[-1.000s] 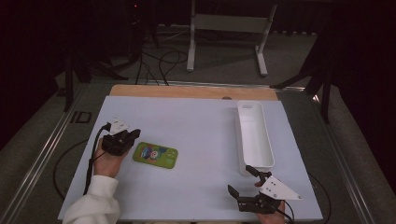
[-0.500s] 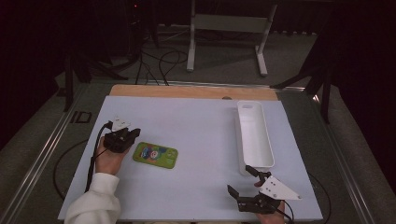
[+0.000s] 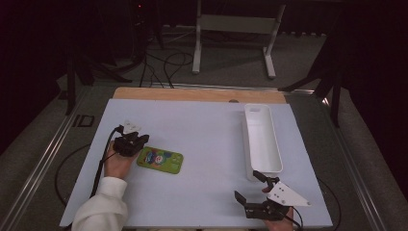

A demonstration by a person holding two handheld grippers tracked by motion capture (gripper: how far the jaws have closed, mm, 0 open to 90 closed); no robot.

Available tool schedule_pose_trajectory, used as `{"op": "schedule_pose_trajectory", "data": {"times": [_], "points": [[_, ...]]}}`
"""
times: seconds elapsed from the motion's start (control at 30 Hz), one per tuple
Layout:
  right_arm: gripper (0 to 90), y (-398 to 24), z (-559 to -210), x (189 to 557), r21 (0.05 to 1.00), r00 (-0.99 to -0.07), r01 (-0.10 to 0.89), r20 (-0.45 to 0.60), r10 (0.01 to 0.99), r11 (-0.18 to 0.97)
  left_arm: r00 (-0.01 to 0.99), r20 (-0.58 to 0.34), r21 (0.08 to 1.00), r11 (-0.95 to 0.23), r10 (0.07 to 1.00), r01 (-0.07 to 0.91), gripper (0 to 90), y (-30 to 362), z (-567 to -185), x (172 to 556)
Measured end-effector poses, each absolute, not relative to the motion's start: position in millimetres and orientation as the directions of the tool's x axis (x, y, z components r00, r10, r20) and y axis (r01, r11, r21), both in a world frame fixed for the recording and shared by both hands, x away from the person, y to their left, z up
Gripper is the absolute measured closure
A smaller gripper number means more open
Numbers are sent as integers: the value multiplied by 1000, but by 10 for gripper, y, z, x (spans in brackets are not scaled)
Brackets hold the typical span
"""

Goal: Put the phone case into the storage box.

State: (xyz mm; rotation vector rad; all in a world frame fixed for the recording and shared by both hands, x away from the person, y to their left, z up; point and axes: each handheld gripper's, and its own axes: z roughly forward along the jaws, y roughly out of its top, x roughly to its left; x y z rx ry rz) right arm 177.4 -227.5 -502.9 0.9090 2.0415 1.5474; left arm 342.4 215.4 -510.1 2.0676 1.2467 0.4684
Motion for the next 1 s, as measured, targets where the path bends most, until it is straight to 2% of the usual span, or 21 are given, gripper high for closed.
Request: {"op": "schedule_pose_trajectory", "data": {"times": [1.0], "points": [[95, -2277, -5030, 1772, 954, -700, 244, 51, 712, 172, 465, -63, 639, -322, 883, 699, 900, 2094, -5355, 3554]]}}
